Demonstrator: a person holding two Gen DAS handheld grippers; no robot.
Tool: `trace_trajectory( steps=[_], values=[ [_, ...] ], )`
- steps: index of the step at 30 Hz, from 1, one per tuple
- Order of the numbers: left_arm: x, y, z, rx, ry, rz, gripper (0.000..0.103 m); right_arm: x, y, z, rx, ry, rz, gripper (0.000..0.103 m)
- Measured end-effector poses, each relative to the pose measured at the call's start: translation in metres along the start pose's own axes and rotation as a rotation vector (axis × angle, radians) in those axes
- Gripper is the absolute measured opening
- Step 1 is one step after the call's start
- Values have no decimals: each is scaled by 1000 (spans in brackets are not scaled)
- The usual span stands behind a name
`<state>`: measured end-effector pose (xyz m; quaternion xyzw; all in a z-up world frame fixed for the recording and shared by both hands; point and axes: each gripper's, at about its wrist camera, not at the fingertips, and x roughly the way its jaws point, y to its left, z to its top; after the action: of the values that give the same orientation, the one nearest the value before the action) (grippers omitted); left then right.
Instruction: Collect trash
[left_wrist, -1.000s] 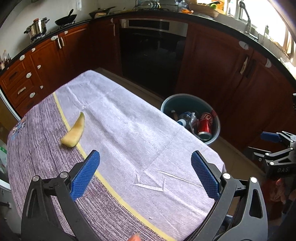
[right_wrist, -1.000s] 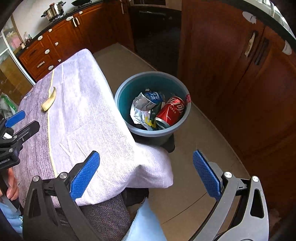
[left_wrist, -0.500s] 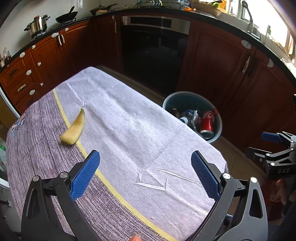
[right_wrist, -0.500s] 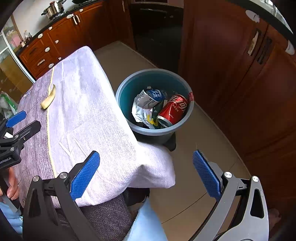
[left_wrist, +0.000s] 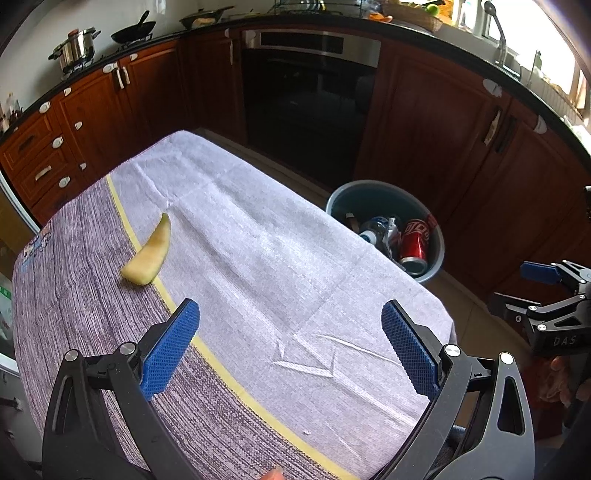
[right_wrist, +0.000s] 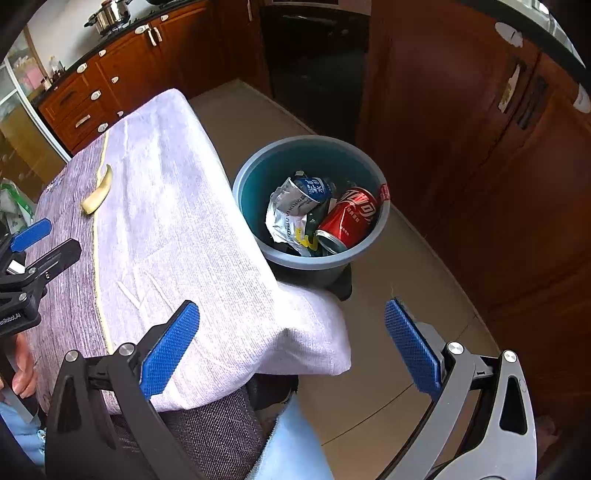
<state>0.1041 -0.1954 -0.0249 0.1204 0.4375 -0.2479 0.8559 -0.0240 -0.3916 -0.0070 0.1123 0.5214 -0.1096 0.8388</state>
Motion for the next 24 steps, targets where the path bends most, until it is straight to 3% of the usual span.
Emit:
trace_trajectory(
  steps=[24],
  values=[
    [5,8,-5,-17,15,-17,99,4,8,2,-13,11,-4,96]
  ],
)
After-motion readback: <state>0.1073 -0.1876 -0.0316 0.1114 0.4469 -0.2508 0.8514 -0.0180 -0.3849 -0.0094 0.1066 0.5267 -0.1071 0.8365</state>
